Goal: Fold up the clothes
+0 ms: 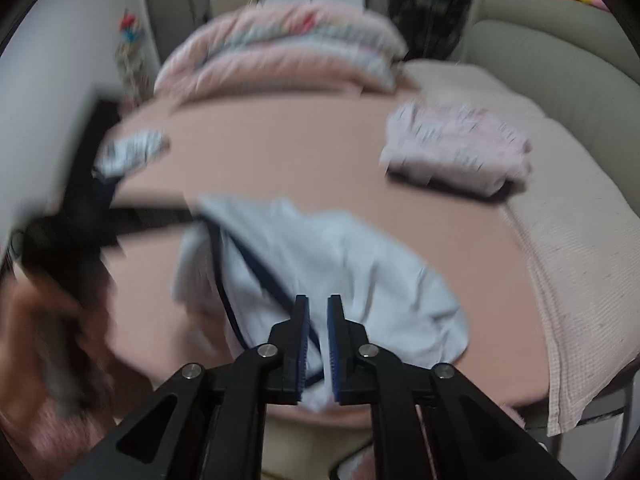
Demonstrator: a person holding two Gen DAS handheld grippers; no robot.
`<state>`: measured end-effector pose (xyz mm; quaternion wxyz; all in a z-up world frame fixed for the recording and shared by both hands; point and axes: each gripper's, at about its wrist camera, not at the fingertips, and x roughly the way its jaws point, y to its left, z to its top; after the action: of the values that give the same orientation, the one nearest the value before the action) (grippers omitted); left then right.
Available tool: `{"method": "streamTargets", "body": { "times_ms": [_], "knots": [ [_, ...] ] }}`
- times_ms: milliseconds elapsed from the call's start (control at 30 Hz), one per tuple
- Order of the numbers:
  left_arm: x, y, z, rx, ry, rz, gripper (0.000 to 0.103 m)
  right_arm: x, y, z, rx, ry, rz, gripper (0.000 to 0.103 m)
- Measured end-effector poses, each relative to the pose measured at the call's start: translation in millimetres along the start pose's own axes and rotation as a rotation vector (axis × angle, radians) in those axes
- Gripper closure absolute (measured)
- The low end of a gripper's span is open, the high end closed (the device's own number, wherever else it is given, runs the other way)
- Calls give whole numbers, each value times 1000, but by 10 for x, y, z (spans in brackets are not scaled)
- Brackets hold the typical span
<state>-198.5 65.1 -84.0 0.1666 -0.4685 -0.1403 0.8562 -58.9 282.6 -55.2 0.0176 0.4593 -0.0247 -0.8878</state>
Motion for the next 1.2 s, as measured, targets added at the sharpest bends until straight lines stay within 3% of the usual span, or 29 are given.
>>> {"method": "streamTargets", "body": {
  "times_ms": [67,167,233,300,333,400,433,467,567,667,733,800,867,933,1067,1200],
  "knots": [
    [-159,66,7,-7,-33,5,100,166,59,-35,3,48,34,57],
    [-301,148,-12,12,-27,-11,100,418,104,-68,18,110,65,54],
    [-291,167,-33,50,0,-6,100,587,78,-83,25,137,-29,55],
    [-260,186,-66,83,2,23,100,618,0,-83,45,123,-92,59],
    [-249,198,-84,85,2,29,100,577,-48,-73,57,101,-102,70],
    [-216,237,-100,63,19,6,100,494,-146,-51,81,56,-121,82],
    [-199,244,-111,59,32,-8,100,452,-194,-41,93,34,-131,97],
    [-180,232,-125,67,53,-26,99,411,-243,-30,105,12,-140,99],
    [-138,181,-180,101,105,-75,99,9,-348,29,135,-147,-213,99],
    [-158,-1,-316,176,115,-117,94,-275,-380,123,128,-222,-209,99],
    [-143,-159,-407,219,137,-156,83,-397,-369,184,137,-251,-178,99],
    [-134,-345,-488,260,170,-231,61,-537,-326,237,139,-285,-147,99],
    [-169,-496,-547,290,166,-263,59,-704,-236,277,125,-326,-122,99],
    [-203,-568,-552,296,125,-208,59,-927,-134,339,99,-382,-104,99],
    [-277,-381,-368,180,46,-113,59,-1439,-42,405,75,-500,-63,99],
    [-531,-266,-157,168,-116,28,59,-1897,39,524,38,-579,-12,99]
  ]
}}
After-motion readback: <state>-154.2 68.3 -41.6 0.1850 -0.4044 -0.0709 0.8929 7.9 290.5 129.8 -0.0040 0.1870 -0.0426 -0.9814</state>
